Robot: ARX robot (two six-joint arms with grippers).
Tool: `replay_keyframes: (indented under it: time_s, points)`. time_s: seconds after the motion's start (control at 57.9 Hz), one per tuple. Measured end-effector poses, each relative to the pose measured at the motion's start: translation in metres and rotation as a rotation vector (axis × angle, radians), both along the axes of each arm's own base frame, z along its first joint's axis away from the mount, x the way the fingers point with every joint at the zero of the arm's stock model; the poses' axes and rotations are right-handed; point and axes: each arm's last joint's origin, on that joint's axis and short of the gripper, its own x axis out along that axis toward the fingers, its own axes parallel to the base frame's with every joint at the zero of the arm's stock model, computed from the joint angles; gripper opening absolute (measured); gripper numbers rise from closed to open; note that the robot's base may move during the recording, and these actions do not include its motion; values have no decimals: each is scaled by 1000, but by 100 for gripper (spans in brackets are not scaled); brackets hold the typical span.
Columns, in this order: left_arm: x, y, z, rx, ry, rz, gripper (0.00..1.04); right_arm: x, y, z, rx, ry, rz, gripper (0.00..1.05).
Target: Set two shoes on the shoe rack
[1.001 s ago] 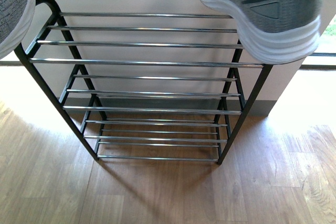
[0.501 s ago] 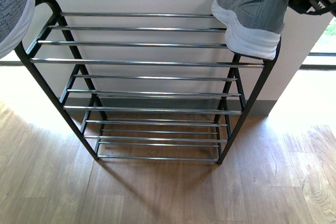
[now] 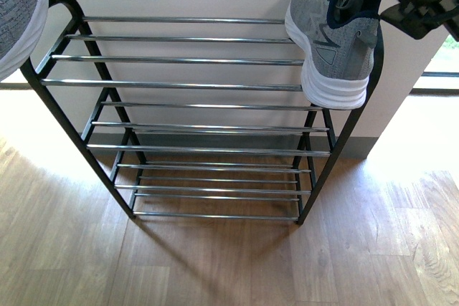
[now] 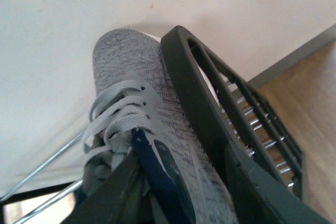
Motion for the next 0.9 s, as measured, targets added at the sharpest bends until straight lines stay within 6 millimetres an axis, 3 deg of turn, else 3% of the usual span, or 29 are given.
replay_keyframes:
  time_s: [0.121,0.19,0.293,0.414,0.604,0.673,0.898]
  points:
    - [0,0,0,0,0,0,2,-14,-22,35,86,0,-15,72]
    - [0,0,0,1,1,0,2,-16,-26,44,62,-53,-27,79]
    - [0,0,0,0,0,0,2,-25,-31,40,-154,-328,12,66]
    - [0,0,0,1,0,1,2,-66,-41,20,-487,-521,120,45]
    - [0,0,0,0,0,-1,2,-111,-57,24,-683,-595,137,18]
    - [0,0,0,0,0,0,2,-134,-63,18,-716,-585,149,2]
    - [0,0,0,0,0,0,2,-175,-71,6,-737,-565,173,1]
